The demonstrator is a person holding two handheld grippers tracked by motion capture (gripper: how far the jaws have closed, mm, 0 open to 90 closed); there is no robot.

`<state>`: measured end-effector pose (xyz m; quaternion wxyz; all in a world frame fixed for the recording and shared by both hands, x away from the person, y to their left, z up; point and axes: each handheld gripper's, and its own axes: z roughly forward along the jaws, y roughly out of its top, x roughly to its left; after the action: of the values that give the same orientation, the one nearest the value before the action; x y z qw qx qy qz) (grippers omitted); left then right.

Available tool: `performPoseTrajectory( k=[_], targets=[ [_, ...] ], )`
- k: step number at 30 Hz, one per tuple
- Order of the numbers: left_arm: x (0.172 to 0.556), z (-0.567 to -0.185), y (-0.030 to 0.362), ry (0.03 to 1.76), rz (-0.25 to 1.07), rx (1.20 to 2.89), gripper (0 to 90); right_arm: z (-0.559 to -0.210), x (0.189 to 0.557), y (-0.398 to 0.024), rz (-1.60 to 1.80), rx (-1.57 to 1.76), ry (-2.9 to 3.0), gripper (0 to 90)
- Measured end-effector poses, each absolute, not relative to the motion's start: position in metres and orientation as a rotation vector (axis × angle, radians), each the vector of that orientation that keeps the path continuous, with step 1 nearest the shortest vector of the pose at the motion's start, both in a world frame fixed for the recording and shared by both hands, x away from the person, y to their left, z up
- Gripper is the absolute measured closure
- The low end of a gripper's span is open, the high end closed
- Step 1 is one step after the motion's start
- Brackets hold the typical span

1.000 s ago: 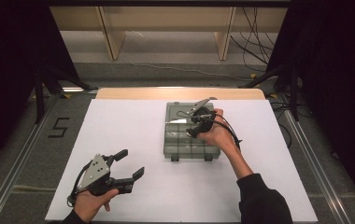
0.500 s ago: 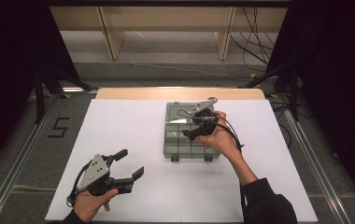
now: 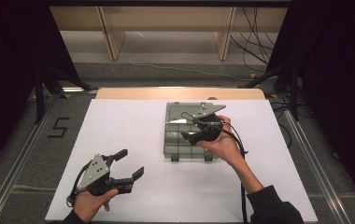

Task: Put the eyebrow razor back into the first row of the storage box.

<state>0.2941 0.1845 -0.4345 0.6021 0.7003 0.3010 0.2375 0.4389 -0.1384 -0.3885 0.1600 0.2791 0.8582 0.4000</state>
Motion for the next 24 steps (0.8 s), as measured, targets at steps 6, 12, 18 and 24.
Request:
performPoseTrajectory(
  k=[6, 12, 18, 24],
  targets=[
    [0.294, -0.434, 0.185, 0.698, 0.55, 1.621, 17.3, -0.384, 0.431, -0.138, 1.168, 0.774, 2.452, 31.8],
    [0.294, -0.434, 0.185, 0.697, 0.55, 1.622, 17.4, -0.388, 0.423, -0.138, 1.204, 0.775, 2.443, 28.8],
    [0.294, -0.434, 0.184, 0.698, 0.55, 1.621, 17.4, -0.387, 0.412, -0.143, 1.264, 0.783, 2.416, 28.1],
    [0.294, -0.435, 0.184, 0.697, 0.55, 1.624, 17.3, -0.39, 0.401, -0.149, 1.29, 0.783, 2.418, 28.1]
  ],
)
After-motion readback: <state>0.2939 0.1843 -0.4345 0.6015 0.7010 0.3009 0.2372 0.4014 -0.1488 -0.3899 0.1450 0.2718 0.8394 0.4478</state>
